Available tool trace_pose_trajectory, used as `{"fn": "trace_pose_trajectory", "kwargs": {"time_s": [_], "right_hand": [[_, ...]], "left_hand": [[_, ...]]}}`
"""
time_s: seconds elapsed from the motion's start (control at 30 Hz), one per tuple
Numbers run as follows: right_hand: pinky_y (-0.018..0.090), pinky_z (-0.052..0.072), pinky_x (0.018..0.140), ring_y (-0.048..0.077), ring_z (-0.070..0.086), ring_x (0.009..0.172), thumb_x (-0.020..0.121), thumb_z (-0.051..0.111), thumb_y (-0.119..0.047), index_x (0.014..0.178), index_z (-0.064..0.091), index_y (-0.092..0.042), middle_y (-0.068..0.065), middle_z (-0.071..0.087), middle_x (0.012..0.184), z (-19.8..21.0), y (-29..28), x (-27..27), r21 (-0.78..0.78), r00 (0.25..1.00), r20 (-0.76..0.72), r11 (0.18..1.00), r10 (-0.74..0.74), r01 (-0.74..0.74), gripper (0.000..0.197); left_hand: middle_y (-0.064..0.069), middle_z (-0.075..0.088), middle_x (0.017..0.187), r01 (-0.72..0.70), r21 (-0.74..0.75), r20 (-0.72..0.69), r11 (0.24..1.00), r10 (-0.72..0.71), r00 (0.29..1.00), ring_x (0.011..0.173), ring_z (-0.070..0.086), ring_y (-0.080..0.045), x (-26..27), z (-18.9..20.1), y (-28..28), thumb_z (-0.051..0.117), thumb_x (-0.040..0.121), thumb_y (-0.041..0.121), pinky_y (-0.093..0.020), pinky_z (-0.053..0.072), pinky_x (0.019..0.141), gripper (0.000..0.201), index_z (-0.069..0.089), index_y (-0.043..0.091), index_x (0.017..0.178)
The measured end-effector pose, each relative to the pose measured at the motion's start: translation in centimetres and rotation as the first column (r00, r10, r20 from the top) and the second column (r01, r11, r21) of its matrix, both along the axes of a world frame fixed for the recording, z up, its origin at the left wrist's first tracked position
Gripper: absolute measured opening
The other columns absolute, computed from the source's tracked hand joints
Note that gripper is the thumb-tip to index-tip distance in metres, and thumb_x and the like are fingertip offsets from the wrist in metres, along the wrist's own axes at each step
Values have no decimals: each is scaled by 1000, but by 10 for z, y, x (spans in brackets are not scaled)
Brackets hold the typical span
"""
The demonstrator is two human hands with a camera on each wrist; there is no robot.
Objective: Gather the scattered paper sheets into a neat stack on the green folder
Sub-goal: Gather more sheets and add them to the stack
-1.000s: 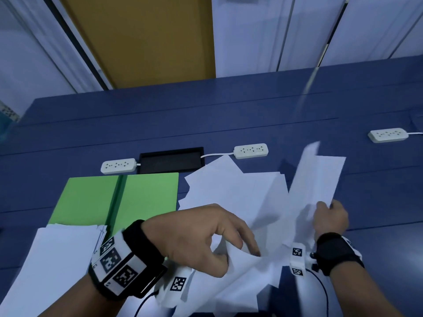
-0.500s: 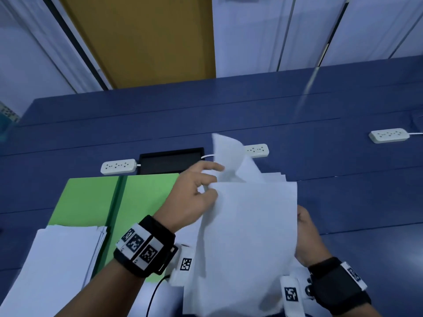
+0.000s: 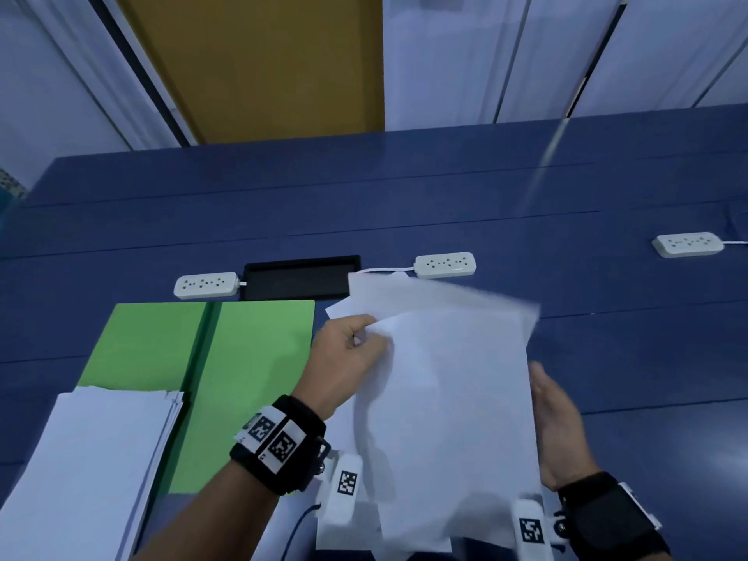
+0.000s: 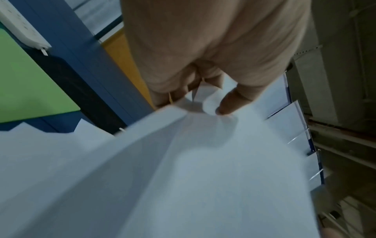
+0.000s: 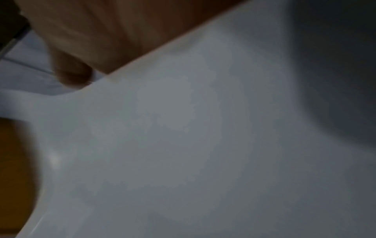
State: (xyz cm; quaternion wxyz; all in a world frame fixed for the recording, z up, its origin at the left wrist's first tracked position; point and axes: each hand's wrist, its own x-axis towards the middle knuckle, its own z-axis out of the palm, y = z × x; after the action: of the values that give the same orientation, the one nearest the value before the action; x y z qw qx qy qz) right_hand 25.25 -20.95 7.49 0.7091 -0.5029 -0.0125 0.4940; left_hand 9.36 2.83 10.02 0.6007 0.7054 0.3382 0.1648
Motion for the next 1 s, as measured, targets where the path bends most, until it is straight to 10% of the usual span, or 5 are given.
{"fn": "trace_pose_trajectory", "kwargs": {"time_s": [0.27, 0.43, 0.6, 0.8, 1.0], "right_hand": [[47, 50, 109, 19, 71, 120, 99, 67, -15, 129, 70, -18, -2, 76, 126, -31, -8, 0, -248, 931, 361, 968, 60, 34, 30], [40, 42, 117, 4, 65, 124, 98, 73, -33, 134, 68, -24, -13, 73, 131, -65, 8, 14, -364, 971, 235, 923, -40, 126, 37], [45, 28, 126, 25, 37, 152, 92, 76, -52, 162, 31, -8, -7, 42, 156, -113, 15, 14, -559, 965, 261, 814, -10, 160, 94], [41, 46, 90, 36, 66, 97, 95, 75, -42, 96, 62, 1, 21, 71, 101, -136, 9, 17, -586, 911, 411, 771, 19, 248, 45], [35, 31, 61, 15, 34, 60, 99, 71, -34, 69, 34, -20, -16, 30, 54, -153, 3, 20, -575, 866, 488, 786, 106, 228, 49]], "left_hand": [[13, 71, 112, 10, 231, -4, 973, -9, 1000, 102, 61, 8, 33, -19, -21, 61, 104, 23, -2, 41, 82, 16, 68, 24, 118], [10, 46, 143, -79, 166, 32, 983, 75, 997, 124, 55, -7, 48, -56, -3, 55, 103, 46, -23, 48, 99, 55, 38, 34, 154], [-13, 43, 148, -182, 144, -498, 973, 230, 836, 135, 49, -31, 48, -133, 61, 71, 92, 34, -41, 43, 111, 66, 42, 20, 151], [-17, 37, 152, 5, 209, -725, 978, 152, 671, 139, 44, -37, 76, -163, 107, 78, 83, 45, -48, 44, 112, 86, 36, 17, 153], [-16, 47, 149, 25, 76, -806, 997, 47, 590, 133, 54, -38, 116, -163, 123, 84, 80, 34, -43, 48, 106, 96, 26, 9, 152]]}}
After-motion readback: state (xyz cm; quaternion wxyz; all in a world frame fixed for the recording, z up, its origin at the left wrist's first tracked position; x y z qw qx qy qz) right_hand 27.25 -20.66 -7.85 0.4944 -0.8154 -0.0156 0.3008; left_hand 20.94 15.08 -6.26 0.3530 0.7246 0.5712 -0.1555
